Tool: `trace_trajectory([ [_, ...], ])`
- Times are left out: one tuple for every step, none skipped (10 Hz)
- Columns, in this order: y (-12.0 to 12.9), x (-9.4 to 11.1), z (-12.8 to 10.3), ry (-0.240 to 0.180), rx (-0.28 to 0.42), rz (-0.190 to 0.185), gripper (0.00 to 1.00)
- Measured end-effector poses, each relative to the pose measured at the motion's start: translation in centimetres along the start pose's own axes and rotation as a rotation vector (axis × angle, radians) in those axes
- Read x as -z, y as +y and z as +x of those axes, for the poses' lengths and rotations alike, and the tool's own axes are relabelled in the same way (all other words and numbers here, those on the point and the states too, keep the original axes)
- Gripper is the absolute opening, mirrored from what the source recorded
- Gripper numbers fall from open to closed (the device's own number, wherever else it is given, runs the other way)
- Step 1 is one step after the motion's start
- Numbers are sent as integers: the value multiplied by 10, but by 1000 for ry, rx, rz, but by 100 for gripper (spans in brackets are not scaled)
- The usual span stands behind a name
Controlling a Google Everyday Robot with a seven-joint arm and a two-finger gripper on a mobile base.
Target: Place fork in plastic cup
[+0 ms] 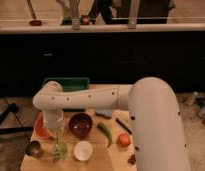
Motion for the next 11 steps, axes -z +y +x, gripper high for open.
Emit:
trace_trajectory([
  [0,-2,-2,-5,-1,-1,0],
  [2,-4,-4,-9,-3,0,0],
  [3,-6,-5,-14,-5,2,0],
  [3,-8,-6,-17,-5,5,0],
  [4,-10,-7,-22,-7,7,0],
  [5,-11,-8,-26,-9,9,0],
  [6,-12,-8,-29,-10,10,0],
  [6,-14,-8,-32,-9,11,0],
  [6,-15,-8,-35,-8,12,0],
  [6,-15,-9,-38,-6,13,0],
  [6,-15,-8,-39,-6,14,0],
])
